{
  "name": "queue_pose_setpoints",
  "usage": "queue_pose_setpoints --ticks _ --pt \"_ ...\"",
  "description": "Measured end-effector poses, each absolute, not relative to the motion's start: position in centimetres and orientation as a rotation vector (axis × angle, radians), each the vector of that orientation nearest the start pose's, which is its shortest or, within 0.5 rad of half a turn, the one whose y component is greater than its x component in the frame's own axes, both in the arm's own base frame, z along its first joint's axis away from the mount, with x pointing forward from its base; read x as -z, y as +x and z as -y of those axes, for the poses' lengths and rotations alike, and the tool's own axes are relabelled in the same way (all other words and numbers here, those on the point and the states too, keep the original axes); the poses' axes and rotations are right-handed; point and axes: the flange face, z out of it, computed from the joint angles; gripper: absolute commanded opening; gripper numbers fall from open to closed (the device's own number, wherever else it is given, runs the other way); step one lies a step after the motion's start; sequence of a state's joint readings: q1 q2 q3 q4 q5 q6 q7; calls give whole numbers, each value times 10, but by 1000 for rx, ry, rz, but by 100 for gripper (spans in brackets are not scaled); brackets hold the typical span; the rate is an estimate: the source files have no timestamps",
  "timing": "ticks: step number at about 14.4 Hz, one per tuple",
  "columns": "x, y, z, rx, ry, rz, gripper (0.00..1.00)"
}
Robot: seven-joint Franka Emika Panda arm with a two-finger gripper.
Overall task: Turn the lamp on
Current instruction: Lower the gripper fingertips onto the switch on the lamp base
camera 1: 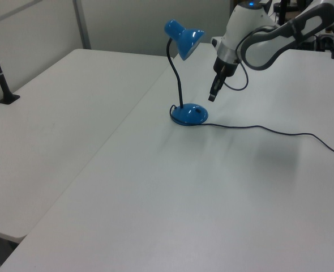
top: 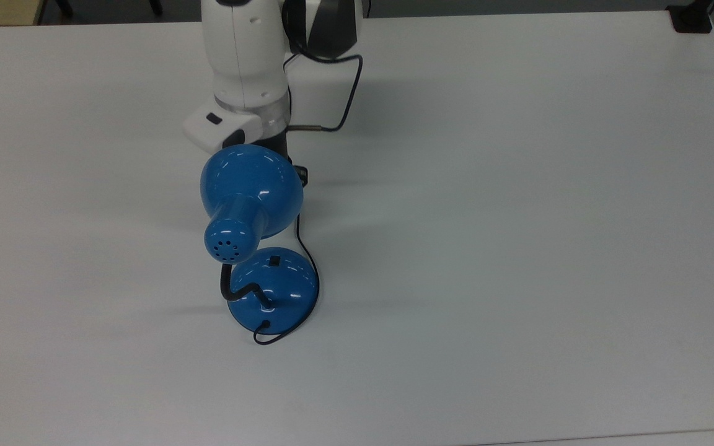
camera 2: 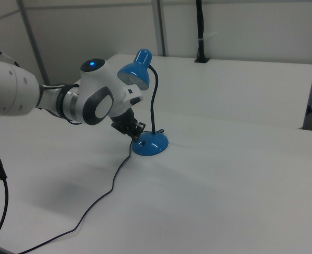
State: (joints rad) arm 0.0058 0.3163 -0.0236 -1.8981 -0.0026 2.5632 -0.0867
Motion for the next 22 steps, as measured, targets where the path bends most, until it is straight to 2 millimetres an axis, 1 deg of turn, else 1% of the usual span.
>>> queue_pose_setpoints --ticks 1,4,6,8,13,18,22 --pt "-369 658 9 560 -3115 103 0" --pt "-366 683 6 600 -3100 43 0" --pt "-361 690 5 601 -3099 35 0" --pt "-353 693 3 588 -3100 40 0" --pt "-329 695 -11 540 -3105 67 0" --pt "-332 703 -14 595 -3100 36 0" --pt "-332 705 -14 599 -3101 23 0"
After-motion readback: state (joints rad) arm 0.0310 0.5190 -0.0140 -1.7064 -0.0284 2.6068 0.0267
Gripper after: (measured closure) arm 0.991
